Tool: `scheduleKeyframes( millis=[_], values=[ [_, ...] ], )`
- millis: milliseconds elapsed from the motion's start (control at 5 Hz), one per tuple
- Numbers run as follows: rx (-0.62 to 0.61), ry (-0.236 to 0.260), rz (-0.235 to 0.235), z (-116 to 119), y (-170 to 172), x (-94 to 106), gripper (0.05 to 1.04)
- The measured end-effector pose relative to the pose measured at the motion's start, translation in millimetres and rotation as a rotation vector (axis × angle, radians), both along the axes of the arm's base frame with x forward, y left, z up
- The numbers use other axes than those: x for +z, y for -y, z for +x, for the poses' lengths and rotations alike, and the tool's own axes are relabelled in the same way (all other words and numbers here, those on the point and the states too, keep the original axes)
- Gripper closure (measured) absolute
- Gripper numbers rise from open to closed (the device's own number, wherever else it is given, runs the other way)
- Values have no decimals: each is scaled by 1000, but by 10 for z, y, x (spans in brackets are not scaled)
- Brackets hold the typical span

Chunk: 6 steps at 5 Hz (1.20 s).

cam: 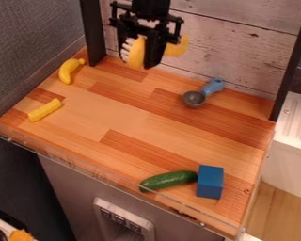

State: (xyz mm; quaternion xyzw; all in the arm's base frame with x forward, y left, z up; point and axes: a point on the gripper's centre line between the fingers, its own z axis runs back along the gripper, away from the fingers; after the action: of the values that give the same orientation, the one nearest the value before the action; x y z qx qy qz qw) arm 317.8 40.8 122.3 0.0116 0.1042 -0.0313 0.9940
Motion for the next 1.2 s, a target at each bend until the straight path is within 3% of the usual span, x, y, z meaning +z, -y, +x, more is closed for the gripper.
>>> scheduleKeyframes(
  millis=[200, 400, 800, 1000, 1200],
  values=[
    [-36, 24, 0, 60, -234, 89, 514],
    [-36, 19, -1, 133, -436, 49, 514],
    [94, 14, 4, 154, -898, -74, 515],
    [139, 16, 10, 213, -978, -50, 515],
    [132, 11, 8, 297, -1003, -171, 514]
  ],
)
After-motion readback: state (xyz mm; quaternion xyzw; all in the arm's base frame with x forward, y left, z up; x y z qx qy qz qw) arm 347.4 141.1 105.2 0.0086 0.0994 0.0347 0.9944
